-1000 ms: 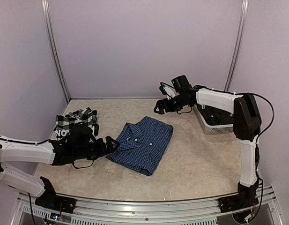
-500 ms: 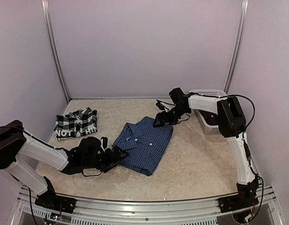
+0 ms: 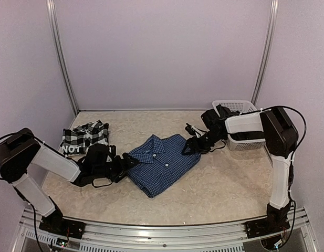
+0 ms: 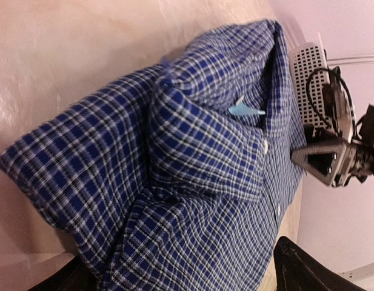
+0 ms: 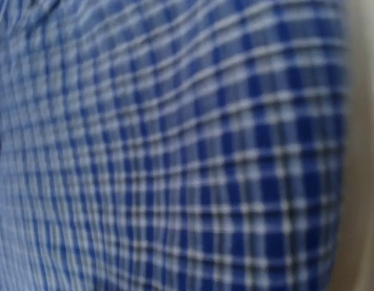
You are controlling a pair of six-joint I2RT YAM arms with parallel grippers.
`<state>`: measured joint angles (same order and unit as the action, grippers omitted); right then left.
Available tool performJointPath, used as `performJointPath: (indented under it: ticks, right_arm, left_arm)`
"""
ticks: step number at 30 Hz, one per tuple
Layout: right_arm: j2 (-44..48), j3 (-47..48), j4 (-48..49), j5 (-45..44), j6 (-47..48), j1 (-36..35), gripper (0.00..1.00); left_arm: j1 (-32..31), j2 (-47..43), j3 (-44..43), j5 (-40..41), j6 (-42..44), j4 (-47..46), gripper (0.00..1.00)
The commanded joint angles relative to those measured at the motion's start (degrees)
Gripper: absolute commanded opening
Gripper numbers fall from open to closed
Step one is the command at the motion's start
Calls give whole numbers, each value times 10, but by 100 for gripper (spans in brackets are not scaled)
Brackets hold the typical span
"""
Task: Fold and stack the long sleeve shirts
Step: Rotate the square-folded shirt at the center of the board.
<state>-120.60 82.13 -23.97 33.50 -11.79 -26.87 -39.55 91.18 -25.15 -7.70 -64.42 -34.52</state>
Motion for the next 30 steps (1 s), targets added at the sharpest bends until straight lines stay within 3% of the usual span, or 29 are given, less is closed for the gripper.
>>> performJointPath:
  ticks: [1,6,11,20,30]
  right_arm:
    - [86,-114,83,-2,-56,-24,68]
    - [145,-191,114,-19,-96,-67,71]
    - [205,-206,98,-118,-102,-54,81]
    - [122,-159,126,-86,-105,-29,80]
    - [84,-179,187,-24,-137,-30,73]
  left_arm:
    - [60,27,-63,-38,82,41,90]
    - [127,45,-129,-45,155,110,96]
    - [138,12,-116,-70,195,166,99]
    - [125,-15,-32,-124,178,158,97]
    - [112,58,6,-170,133,57,68]
